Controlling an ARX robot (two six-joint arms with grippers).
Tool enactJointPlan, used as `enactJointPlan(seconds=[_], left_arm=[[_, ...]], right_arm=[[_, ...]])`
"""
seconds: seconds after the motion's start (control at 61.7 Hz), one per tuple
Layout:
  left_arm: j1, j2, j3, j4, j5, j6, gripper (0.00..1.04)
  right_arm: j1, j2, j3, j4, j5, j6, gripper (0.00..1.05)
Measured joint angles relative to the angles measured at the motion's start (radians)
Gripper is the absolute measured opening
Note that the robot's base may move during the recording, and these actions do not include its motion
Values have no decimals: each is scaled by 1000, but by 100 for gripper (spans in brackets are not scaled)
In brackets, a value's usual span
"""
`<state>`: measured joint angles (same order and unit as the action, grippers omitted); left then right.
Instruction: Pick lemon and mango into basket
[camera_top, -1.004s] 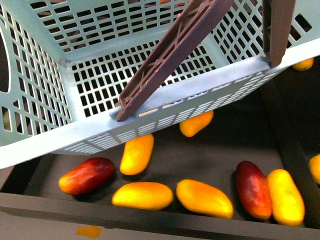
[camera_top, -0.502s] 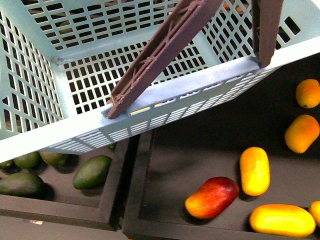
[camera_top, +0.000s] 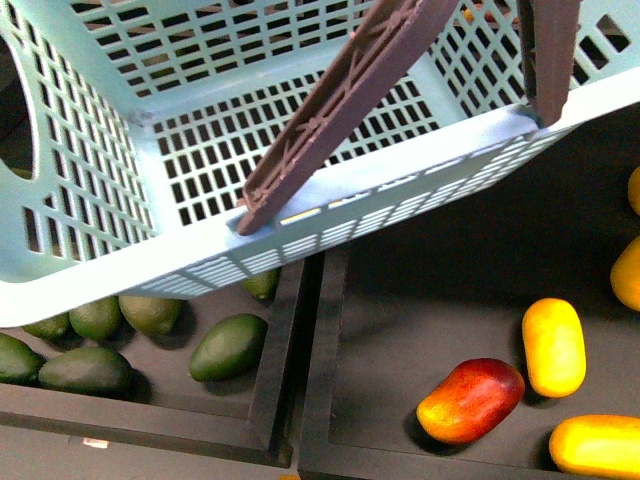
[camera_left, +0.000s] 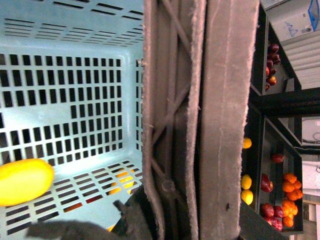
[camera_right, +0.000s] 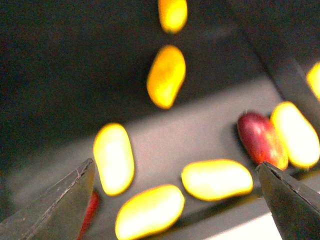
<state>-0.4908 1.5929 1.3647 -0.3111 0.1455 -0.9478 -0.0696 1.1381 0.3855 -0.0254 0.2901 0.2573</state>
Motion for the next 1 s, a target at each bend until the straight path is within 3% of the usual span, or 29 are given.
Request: enactJointPlan(seconds=[0.13, 0.308, 0.518, 1.004], left_arm=[[-5, 0, 0, 0, 4, -10, 16], [-2, 0, 0, 0, -18, -6, 16], [0, 0, 0, 0, -8, -4, 16], [-2, 0, 0, 0, -13, -5, 16]], right_arm=[[-102, 188, -3, 113, -103, -42, 96], [-121, 450, 27, 261, -200, -94, 96], [-77, 724, 145, 321, -224, -142, 96], [41, 1072, 407, 290, -233, -92, 96]])
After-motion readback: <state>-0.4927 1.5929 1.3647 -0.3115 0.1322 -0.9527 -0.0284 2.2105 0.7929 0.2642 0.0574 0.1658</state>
